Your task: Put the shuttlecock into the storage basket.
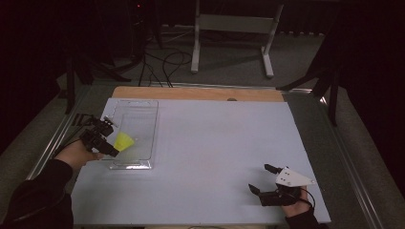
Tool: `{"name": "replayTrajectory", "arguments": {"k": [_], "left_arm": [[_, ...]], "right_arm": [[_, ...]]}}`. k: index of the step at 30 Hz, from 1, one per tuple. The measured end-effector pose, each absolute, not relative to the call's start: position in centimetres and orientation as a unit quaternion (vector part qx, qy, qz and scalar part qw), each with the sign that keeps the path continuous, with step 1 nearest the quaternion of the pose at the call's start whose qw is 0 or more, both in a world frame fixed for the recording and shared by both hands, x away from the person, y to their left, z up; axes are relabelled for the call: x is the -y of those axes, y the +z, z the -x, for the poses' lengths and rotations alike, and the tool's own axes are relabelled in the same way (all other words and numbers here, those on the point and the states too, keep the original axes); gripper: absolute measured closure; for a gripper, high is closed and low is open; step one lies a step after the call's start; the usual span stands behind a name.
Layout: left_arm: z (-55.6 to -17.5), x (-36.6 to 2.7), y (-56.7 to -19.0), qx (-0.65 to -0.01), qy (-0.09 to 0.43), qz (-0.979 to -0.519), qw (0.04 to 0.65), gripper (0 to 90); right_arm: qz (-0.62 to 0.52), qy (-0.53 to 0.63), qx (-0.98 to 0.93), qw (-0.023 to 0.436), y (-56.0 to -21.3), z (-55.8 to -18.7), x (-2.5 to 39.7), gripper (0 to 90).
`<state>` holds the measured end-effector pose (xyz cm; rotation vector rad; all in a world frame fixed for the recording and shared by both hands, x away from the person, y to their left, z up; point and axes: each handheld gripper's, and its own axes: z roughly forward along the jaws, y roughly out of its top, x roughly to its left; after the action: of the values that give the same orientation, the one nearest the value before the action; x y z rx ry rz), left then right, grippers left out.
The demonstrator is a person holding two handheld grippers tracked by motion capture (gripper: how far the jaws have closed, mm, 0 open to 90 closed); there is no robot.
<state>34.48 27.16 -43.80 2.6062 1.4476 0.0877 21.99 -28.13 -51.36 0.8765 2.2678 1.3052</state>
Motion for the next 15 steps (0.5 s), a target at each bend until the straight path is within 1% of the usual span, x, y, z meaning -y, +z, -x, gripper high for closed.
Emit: {"name": "replayTrajectory", "arguments": {"k": [1, 2, 4, 6, 7, 8, 12, 15], "left_arm": [[-34.4, -27.1, -43.7, -0.482, 0.029, -0.872, 0.078, 50.0], [-34.4, -27.0, -43.5, -0.484, 0.032, -0.871, 0.077, 43.7], [-34.5, -26.9, -43.4, -0.484, 0.034, -0.871, 0.079, 43.5], [-34.5, -27.0, -43.1, -0.487, 0.035, -0.868, 0.086, 37.6], [-34.5, -27.1, -42.9, -0.489, 0.035, -0.867, 0.089, 37.6], [-34.5, -27.1, -42.8, -0.493, 0.037, -0.865, 0.090, 35.4], [-34.4, -27.4, -42.1, -0.506, 0.031, -0.855, 0.108, 33.6], [-34.3, -27.6, -41.7, -0.509, 0.035, -0.853, 0.113, 24.1]], "right_arm": [[-0.311, 0.464, -0.807, 0.191, -51.4, -22.0, 28.1, 9.1], [-0.312, 0.463, -0.807, 0.190, -51.4, -22.0, 28.2, 9.0], [-0.312, 0.463, -0.807, 0.190, -51.4, -22.0, 28.2, 9.1], [-0.312, 0.463, -0.807, 0.191, -51.4, -22.0, 28.2, 9.1], [-0.312, 0.463, -0.807, 0.191, -51.4, -22.0, 28.2, 9.1], [-0.312, 0.464, -0.807, 0.191, -51.4, -22.0, 28.2, 9.1], [-0.312, 0.464, -0.807, 0.191, -51.4, -22.0, 28.2, 9.1], [-0.312, 0.464, -0.807, 0.192, -51.4, -22.0, 28.2, 9.1]]}}
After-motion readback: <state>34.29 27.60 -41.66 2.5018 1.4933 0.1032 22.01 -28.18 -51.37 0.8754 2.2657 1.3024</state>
